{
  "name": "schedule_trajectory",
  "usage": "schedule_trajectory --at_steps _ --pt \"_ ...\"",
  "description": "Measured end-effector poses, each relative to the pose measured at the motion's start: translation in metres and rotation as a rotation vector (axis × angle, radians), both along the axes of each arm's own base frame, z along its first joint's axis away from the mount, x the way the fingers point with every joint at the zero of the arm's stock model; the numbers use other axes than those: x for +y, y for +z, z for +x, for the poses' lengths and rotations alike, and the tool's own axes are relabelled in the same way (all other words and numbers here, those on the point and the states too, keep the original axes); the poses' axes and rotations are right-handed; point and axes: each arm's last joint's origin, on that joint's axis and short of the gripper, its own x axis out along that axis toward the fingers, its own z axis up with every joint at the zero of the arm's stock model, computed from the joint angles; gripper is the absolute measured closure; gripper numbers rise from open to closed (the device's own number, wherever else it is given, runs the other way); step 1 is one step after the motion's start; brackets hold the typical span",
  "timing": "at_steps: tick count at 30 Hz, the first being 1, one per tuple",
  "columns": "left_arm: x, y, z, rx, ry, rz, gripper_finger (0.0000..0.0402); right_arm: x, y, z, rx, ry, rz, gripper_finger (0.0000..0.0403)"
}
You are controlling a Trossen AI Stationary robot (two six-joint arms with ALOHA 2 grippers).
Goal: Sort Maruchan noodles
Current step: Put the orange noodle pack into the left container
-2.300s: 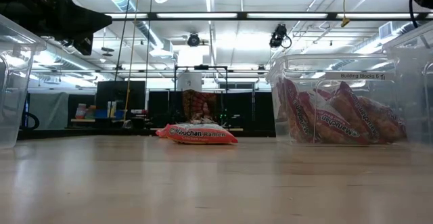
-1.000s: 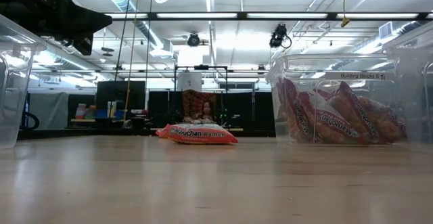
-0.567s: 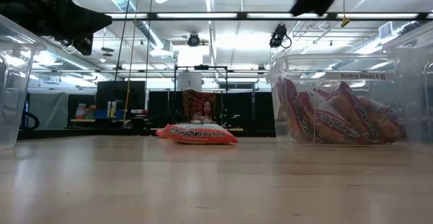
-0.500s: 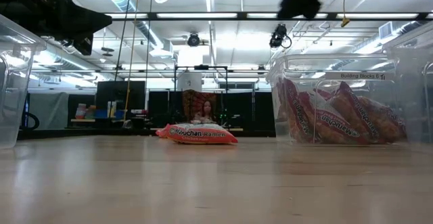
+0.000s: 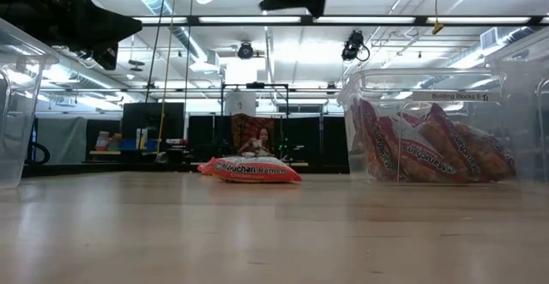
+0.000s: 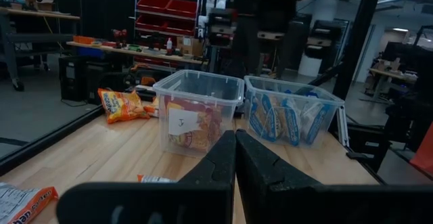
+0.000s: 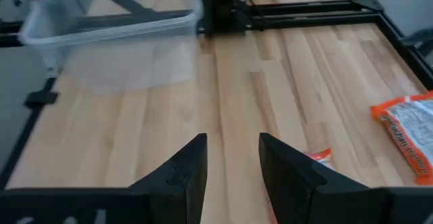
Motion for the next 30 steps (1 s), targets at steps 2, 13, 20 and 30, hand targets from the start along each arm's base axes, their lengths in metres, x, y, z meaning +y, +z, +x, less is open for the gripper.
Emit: schedule_trajectory --at_steps 2,13,20,30 --pt "0.0 0.0 0.0 0.0 0.0 0.0 0.0388 -0.007 -0.004 0.007 0.006 -0.021 0.0 0.0263" --pt "0.0 0.0 0.0 0.0 0.0 0.0 0.0388 -0.036 -0.047 0.031 0.114 -0.108 0.002 0.0264" --pt "0.0 0.0 0.0 0.0 -0.001 0.0 0.0388 -0.037 -0.034 0.045 0.113 -0.121 0.059 0.0255" --pt "0.0 0.0 0.0 -0.001 0.0 0.0 0.0388 -0.047 -0.07 0.09 0.185 -0.011 -0.049 0.025"
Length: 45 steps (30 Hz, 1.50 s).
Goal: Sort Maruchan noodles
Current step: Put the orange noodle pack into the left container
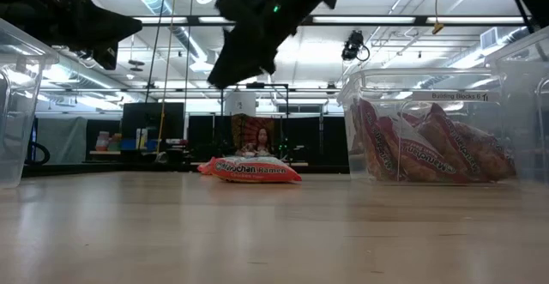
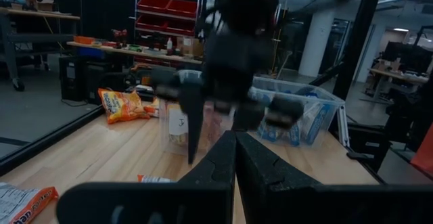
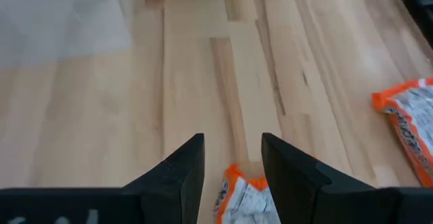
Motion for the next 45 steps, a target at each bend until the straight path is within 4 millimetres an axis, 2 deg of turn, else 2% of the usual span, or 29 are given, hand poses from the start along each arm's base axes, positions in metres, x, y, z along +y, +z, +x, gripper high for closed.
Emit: schedule_trajectory --at_steps 4,11,19,24,29,31,33,41,45 --pt "0.0 0.0 0.0 0.0 -0.001 0.0 0.0388 -0.005 -0.026 0.011 0.043 0.009 -0.014 0.0249" --pt "0.0 0.0 0.0 0.001 -0.001 0.0 0.0388 -0.015 -0.061 0.018 0.128 0.022 -0.041 0.0249" --pt "0.0 0.0 0.0 0.001 0.0 0.0 0.0388 -0.016 -0.088 0.013 0.283 0.021 -0.082 0.0254" --pt "0.0 0.0 0.0 0.002 0.0 0.0 0.0388 -0.015 -0.092 0.012 0.303 0.023 -0.084 0.0294" --pt "0.0 0.0 0.0 0.001 -0.001 0.0 0.0388 -0.009 -0.091 0.014 0.274 0.017 -0.036 0.0374" --pt "0.0 0.0 0.0 0.001 0.0 0.0 0.0388 -0.002 -0.091 0.015 0.261 0.039 0.009 0.039" --pt "0.0 0.0 0.0 0.001 0.0 0.0 0.0388 0.009 -0.09 0.017 0.247 0.058 0.038 0.0386" --pt "0.0 0.0 0.0 0.001 0.0 0.0 0.0388 0.067 -0.081 0.022 0.136 0.108 0.188 0.0391" --pt "0.0 0.0 0.0 0.001 0.0 0.0 0.0388 0.094 -0.079 0.02 0.117 0.15 0.208 0.0386"
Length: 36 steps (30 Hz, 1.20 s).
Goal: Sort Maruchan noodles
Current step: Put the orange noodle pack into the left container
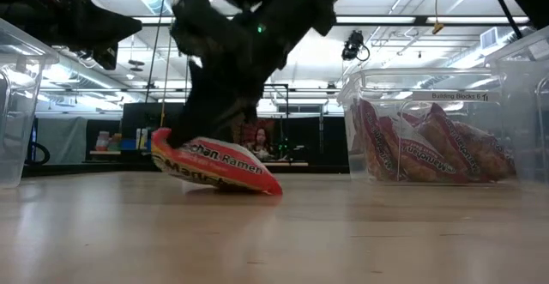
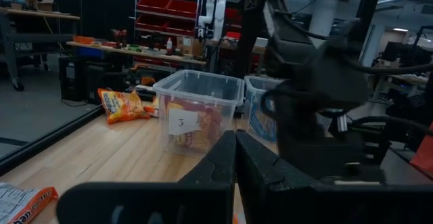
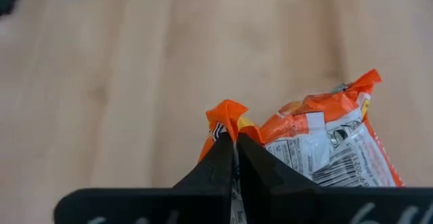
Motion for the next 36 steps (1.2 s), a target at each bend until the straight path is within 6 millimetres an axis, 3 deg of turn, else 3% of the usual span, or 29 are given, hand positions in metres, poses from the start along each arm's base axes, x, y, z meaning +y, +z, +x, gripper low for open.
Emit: schedule_trajectory --at_steps 4,9,18,21,26,31,36 --pt "0.0 0.0 0.0 0.0 0.0 0.0 0.0388 0.016 0.0 -0.003 0.002 0.033 -0.001 0.0383" --pt "0.0 0.0 0.0 0.0 0.0 0.0 0.0388 0.019 0.0 -0.003 -0.01 0.053 -0.023 0.0374" --pt "0.0 0.0 0.0 0.0 0.0 0.0 0.0388 0.019 0.013 -0.003 -0.066 0.112 -0.037 0.0306" --pt "0.0 0.0 0.0 0.0 0.0 0.0 0.0388 0.017 0.037 -0.011 -0.072 0.098 -0.024 0.0287" --pt "0.0 0.0 0.0 0.0 0.0 0.0 0.0388 0.01 0.103 -0.042 -0.102 0.077 -0.036 0.0278" --pt "0.0 0.0 0.0 0.0 0.0 0.0 0.0388 0.011 0.167 -0.089 -0.162 0.058 -0.109 0.0281" --pt "0.0 0.0 0.0 0.0 0.0 0.0 0.0388 0.012 0.202 -0.142 -0.216 0.058 -0.081 0.0281"
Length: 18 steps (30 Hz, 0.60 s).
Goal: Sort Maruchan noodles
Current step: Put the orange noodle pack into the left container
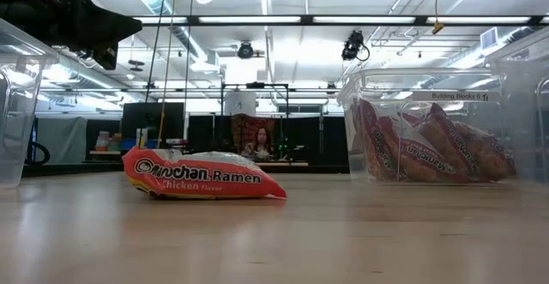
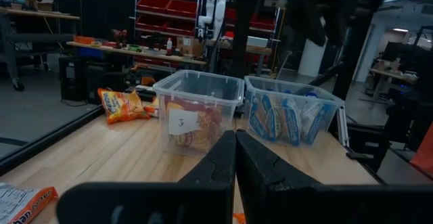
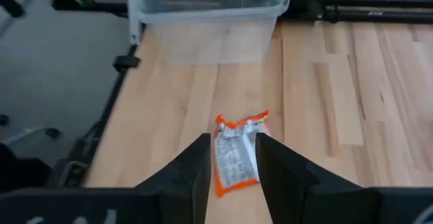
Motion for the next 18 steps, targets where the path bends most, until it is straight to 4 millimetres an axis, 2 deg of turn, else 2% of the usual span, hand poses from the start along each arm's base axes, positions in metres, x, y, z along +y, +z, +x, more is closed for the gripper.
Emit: schedule_trajectory --at_steps 3,9,14,18 --pt "0.0 0.0 0.0 0.0 0.0 0.0 0.0388 -0.003 0.003 -0.033 -0.028 -0.007 0.047 0.0281" --pt "0.0 0.0 0.0 0.0 0.0 0.0 0.0388 -0.017 -0.013 -0.091 -0.101 -0.073 0.132 0.0281" --pt "0.0 0.0 0.0 0.0 0.0 0.0 0.0388 -0.03 -0.028 -0.126 -0.117 -0.103 0.148 0.0281" --pt "0.0 0.0 0.0 0.0 0.0 0.0 0.0388 -0.039 -0.039 -0.142 -0.123 -0.131 0.138 0.0281"
